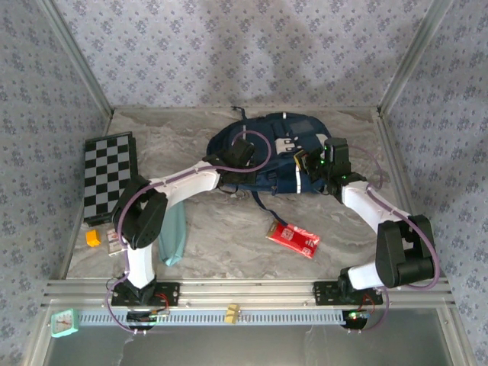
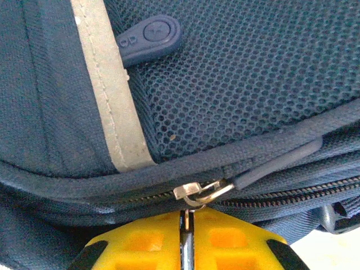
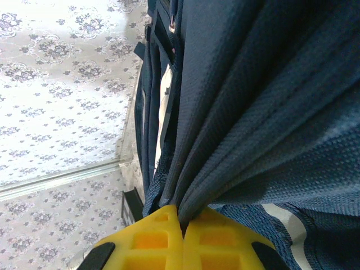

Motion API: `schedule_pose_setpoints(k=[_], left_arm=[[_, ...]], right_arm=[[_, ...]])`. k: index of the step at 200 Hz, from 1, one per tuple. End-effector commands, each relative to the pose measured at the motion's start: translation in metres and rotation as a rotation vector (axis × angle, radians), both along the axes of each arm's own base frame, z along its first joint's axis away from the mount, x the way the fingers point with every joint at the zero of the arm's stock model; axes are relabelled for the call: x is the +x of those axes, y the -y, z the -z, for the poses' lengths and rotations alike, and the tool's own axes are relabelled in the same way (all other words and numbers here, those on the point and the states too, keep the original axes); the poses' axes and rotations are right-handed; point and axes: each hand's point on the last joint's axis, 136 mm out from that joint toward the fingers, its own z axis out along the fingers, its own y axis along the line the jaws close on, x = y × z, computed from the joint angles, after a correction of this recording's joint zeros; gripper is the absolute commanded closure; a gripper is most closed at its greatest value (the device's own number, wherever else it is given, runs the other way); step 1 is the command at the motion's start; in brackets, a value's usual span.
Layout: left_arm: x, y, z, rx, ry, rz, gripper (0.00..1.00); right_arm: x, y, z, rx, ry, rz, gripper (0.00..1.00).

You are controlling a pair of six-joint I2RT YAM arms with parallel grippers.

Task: Pack the student bag
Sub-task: Unzip the student bag at the top-center of the table.

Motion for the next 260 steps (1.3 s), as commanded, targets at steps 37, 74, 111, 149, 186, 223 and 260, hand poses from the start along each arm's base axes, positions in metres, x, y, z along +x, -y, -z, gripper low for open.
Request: schedule_pose_setpoints(k=[37,74,111,149,186,223,260], left_arm=[[0.014,-0.011,-0.029,0.023,0.134,0.002,1.0],[-0.011,-0.046,-0.022,0.14,0.053,-0.005,1.0],[-0.038,-0.051,-0.015,0.121,-0.012,0.034,1.0],[-0.061,0.005,-0.035,-0.039,-0.023,0.127,1.0],[-0.05,0.017,-0.027,-0.021,-0.044,0.105,1.0],[-0.053,0.024,-0.031,-0.054,-0.039,0.133,1.0],[-0.052,0.025,-0.032,-0.054,-0.042,0.134,1.0]], right_arm=[[0.003,0.004,-0.019,-0.076,0.079,-0.047,1.0],[0.017,0.039,-0.019,-0.1,0.076,-0.045,1.0],[0.047,0.064,-0.017,-0.104,0.082,-0.064,1.0],[0.071,0.059,-0.009,-0.075,0.065,-0.175,0.96],[0.026,0.048,-0.013,-0.154,0.035,-0.228,0.49],[-0.034,0.004,-0.001,-0.019,0.019,-0.251,0.31],[-0.053,-0.04,0.012,-0.005,0.01,-0.234,0.31]])
